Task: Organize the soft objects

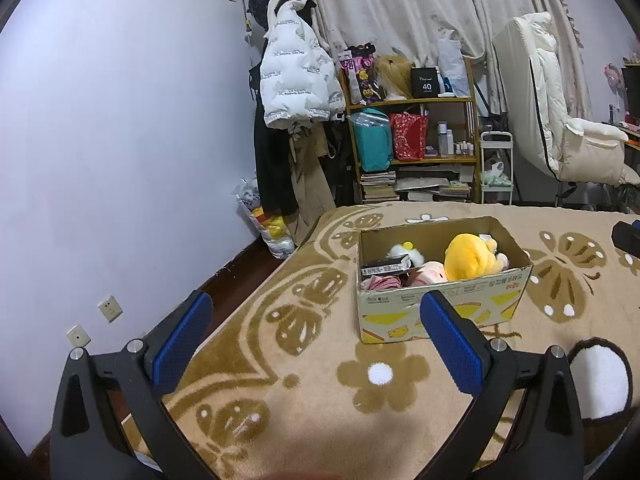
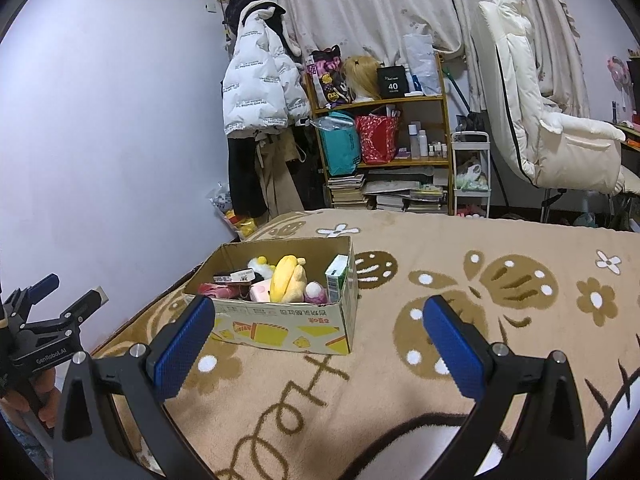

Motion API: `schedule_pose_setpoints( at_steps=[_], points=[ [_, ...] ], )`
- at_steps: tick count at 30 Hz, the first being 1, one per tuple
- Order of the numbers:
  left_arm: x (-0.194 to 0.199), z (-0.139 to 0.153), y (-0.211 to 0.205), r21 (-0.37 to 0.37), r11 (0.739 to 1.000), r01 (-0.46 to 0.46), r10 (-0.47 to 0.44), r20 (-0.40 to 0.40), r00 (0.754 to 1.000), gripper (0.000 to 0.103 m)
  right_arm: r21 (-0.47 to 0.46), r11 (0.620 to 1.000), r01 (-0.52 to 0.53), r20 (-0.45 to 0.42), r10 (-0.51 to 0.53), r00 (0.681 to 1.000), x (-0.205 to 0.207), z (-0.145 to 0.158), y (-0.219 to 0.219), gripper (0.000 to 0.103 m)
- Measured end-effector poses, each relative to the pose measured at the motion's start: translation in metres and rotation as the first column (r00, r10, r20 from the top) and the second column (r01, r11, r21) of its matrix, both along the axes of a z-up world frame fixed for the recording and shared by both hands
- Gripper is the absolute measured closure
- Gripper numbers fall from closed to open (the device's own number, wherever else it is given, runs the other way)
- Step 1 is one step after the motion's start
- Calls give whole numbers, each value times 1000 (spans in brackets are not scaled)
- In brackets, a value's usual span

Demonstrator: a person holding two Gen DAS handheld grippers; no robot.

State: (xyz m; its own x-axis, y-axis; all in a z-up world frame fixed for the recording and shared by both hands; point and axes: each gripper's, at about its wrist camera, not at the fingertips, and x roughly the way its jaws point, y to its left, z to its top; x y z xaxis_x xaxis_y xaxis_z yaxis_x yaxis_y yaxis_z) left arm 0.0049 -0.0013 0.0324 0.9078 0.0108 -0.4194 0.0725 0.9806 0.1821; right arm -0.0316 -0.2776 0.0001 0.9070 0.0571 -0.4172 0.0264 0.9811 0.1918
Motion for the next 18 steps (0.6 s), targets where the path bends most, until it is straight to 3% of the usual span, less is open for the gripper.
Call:
schedule_pose_setpoints(
  at_steps=[18],
  points=[
    [0,-2,-1,-5,1000,0,0,-8,1000,0,3,1000,-2,-4,2,1000,0,0,-1,0]
  ],
)
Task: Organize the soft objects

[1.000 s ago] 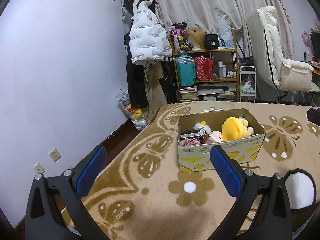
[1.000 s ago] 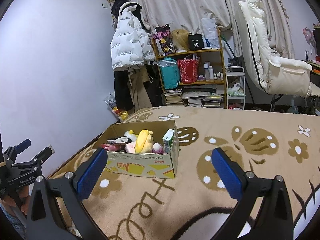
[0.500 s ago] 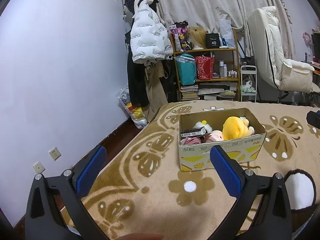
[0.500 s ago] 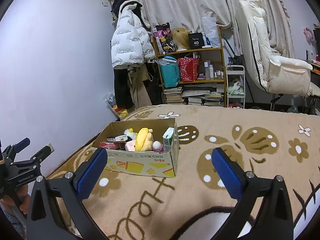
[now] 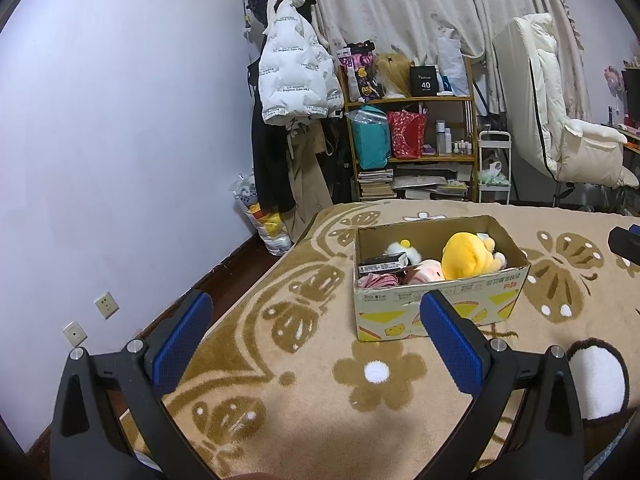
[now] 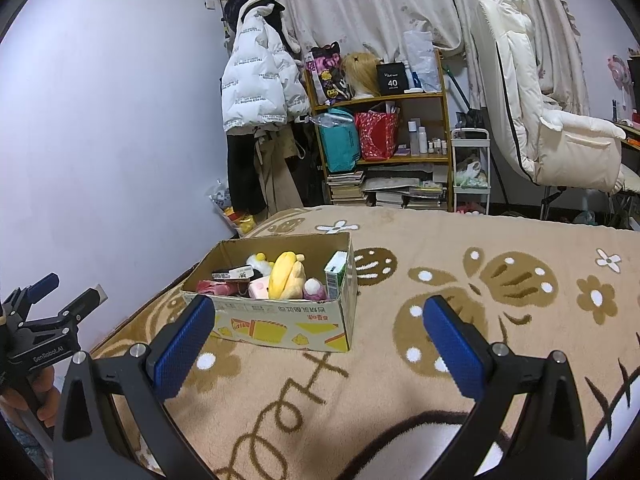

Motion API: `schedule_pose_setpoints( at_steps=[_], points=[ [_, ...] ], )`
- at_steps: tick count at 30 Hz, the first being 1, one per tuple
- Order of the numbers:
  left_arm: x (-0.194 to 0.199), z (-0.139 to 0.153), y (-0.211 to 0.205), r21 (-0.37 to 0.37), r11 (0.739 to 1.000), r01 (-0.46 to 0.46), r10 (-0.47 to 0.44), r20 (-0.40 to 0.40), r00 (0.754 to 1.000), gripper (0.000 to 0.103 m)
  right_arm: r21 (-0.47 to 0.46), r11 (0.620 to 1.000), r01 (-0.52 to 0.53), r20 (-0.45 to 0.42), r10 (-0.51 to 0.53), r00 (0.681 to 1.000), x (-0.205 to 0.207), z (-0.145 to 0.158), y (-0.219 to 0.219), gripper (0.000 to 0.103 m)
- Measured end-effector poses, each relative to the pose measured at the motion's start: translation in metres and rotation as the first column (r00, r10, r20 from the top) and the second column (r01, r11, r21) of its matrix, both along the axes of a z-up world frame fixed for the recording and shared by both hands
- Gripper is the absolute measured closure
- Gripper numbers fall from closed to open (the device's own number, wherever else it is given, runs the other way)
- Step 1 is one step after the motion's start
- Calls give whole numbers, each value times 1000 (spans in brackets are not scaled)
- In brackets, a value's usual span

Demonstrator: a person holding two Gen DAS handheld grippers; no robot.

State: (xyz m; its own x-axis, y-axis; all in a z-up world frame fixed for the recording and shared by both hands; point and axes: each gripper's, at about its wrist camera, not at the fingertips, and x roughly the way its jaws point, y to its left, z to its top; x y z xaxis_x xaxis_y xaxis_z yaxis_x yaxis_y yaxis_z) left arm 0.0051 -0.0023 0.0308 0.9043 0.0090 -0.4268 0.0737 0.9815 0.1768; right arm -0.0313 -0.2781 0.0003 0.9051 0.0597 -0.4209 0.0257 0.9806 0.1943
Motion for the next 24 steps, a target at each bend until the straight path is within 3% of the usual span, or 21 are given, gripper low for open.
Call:
schedule_pose_setpoints(
  at_steps=[24],
  points=[
    [-2,-3,-6,-7,1000,12,-12,-7,1000,0,-1,1000,0,-4,0,1000,2,3,-1,0]
  ],
)
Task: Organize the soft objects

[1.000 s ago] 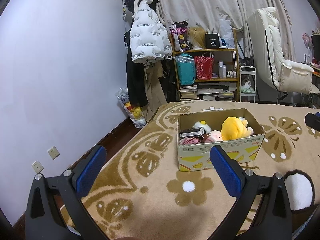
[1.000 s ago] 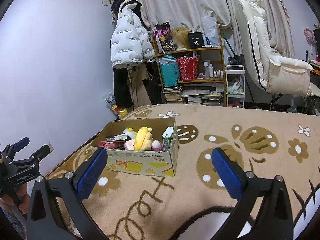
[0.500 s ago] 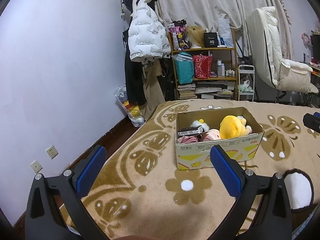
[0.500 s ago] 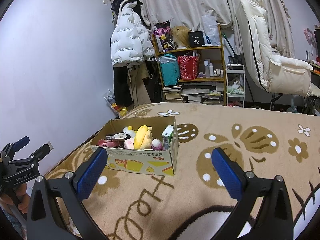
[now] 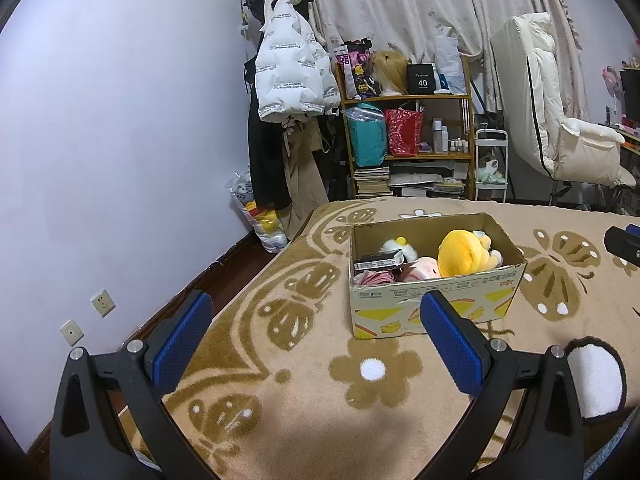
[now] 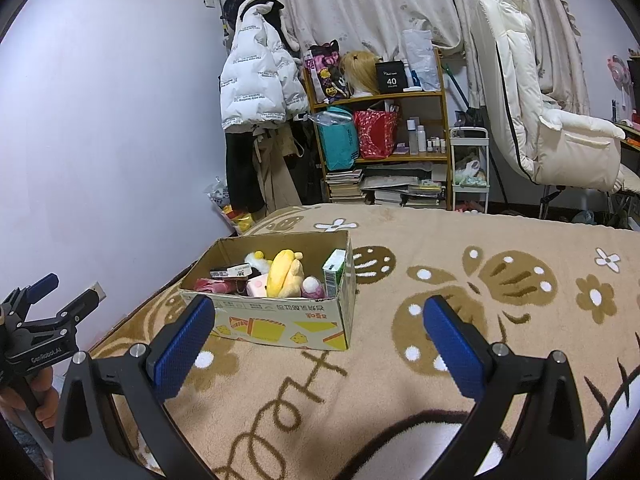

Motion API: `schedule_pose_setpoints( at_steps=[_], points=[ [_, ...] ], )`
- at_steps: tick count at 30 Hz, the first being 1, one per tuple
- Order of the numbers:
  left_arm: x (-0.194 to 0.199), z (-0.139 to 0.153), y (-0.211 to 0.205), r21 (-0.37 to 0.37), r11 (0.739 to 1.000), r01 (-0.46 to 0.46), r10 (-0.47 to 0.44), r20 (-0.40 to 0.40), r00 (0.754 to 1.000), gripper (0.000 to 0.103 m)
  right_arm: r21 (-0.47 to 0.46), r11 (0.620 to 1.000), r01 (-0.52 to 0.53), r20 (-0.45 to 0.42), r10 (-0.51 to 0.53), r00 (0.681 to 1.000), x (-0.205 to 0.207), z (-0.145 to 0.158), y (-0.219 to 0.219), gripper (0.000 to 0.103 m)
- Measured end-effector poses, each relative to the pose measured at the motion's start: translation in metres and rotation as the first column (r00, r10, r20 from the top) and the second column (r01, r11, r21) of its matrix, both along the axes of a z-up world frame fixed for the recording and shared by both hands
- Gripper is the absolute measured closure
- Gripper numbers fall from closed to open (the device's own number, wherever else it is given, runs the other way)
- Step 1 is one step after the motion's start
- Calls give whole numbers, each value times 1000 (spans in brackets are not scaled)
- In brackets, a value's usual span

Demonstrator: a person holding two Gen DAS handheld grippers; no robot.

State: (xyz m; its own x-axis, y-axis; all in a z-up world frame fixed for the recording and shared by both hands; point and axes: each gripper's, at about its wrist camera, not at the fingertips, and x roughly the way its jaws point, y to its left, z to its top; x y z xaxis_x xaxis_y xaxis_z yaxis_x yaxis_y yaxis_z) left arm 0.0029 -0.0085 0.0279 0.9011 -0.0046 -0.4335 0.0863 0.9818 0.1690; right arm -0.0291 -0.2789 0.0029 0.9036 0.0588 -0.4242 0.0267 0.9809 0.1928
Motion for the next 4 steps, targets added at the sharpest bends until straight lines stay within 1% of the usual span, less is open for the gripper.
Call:
schedule_pose_setpoints(
  at_steps=[4],
  points=[
    [-1,-2,-1,1,1000,4,-4,-1,1000,0,0,1000,-2,-1,2,1000,0,0,-1,0]
  ],
)
